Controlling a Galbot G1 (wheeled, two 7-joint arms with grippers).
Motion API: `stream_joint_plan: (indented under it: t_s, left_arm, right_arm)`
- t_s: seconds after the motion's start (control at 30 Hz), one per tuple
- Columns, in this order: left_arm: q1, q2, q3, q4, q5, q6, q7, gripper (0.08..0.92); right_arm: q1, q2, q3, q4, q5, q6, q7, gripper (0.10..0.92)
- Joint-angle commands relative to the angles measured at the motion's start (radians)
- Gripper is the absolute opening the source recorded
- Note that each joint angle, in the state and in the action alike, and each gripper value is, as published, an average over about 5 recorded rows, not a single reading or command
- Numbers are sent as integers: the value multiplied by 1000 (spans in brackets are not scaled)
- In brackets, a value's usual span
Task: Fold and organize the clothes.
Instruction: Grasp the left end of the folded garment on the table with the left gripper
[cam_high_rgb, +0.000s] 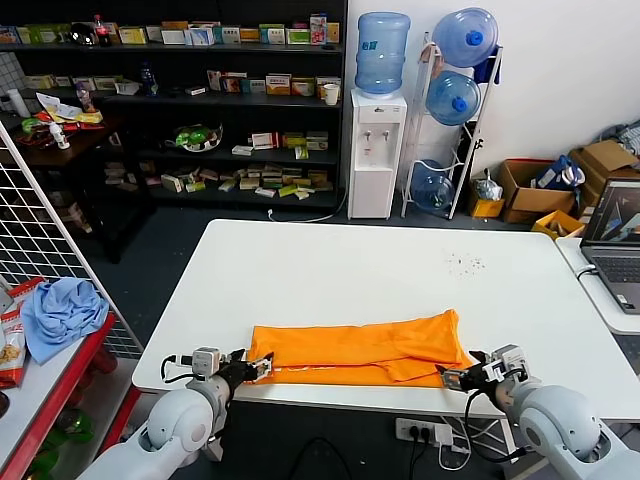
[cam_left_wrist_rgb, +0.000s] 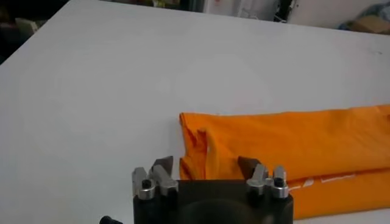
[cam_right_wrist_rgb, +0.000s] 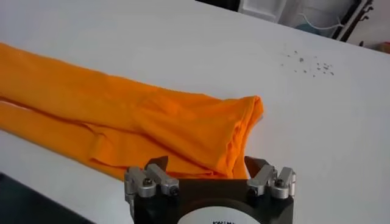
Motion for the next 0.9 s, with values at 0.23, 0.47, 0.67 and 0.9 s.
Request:
stream_joint_plan:
  t_s: [0.23,0.47,0.67,0.9]
  left_arm:
    - [0,-11,-4,18,-37,0,10,468]
    - [1,-10,-4,20,-28,2,16,269]
    - [-12,7,-12,24,-13,2,16,134]
    - [-46,82,-38,45,-4,-3,11,126]
  right_arm:
    - [-10,8,0,12,-3,-1,1,823]
    - [-13,9,3,22,-1,-3,1,823]
    - [-14,13,4,27,0,-3,0,823]
    - [-14,15,8,43,0,-4,1,823]
